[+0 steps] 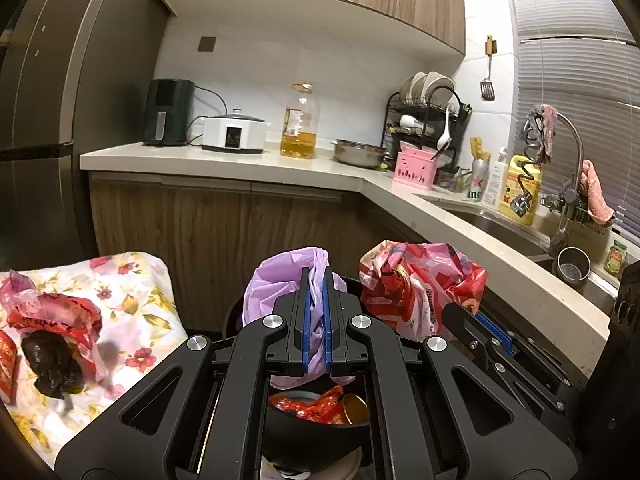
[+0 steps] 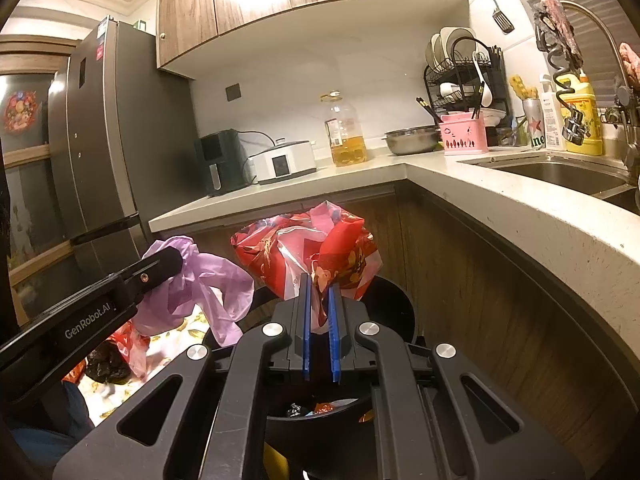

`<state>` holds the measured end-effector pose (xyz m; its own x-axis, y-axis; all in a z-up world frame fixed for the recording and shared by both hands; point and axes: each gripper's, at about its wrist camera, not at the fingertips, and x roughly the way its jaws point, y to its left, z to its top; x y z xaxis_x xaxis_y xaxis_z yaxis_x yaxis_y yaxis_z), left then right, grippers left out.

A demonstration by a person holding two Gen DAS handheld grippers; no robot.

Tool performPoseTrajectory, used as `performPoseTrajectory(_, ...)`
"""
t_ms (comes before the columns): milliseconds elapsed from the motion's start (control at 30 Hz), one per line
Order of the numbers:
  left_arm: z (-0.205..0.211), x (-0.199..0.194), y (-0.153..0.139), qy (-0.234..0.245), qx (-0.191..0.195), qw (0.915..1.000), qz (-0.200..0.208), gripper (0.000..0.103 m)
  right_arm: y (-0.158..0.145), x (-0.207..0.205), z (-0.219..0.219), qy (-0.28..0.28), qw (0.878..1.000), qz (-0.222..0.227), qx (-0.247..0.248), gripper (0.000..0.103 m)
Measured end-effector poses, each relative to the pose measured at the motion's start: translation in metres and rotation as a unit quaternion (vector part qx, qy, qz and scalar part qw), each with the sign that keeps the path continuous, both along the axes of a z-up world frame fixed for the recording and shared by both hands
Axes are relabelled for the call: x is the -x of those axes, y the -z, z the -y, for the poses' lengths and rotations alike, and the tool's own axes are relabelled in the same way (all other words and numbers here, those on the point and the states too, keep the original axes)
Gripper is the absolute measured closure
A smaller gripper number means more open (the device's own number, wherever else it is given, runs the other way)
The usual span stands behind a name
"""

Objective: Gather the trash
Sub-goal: 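Carry the lilac bag and red wrapper in both grippers over the bin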

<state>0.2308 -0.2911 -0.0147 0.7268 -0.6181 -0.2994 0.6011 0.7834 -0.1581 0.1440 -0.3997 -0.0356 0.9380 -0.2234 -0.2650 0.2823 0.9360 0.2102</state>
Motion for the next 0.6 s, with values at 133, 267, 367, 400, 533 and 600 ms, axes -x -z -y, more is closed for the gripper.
performPoseTrajectory(133, 0.003, -0.003, 0.005, 0.001, -0.001, 1.0000, -0.005, 0.099, 0.003, -0.002, 0.003, 0.001, 1.000, -0.003, -0.005, 0.095)
performPoseTrajectory(267, 0.005, -0.007, 0.010, 0.003, -0.003, 0.9999, -0.011, 0.099, 0.006, -0.004, 0.003, -0.001, 1.000, -0.006, -0.006, 0.094)
performPoseTrajectory(367, 0.006, -0.008, 0.012, 0.005, -0.004, 0.9999, -0.012, 0.099, 0.007, -0.005, 0.005, -0.002, 1.000, -0.007, -0.006, 0.094)
performPoseTrajectory(400, 0.007, -0.008, 0.013, 0.004, -0.005, 0.9999, -0.013, 0.099, 0.007, -0.005, 0.006, -0.002, 1.000, -0.006, -0.006, 0.094)
performPoseTrajectory(533, 0.009, -0.011, 0.016, 0.003, -0.007, 0.9998, -0.019, 0.099, 0.007, -0.006, 0.007, -0.003, 1.000, -0.006, -0.008, 0.094)
performPoseTrajectory(600, 0.009, -0.012, 0.018, 0.002, -0.006, 0.9997, -0.023, 0.099, 0.008, -0.007, 0.007, -0.005, 1.000, -0.007, -0.008, 0.094)
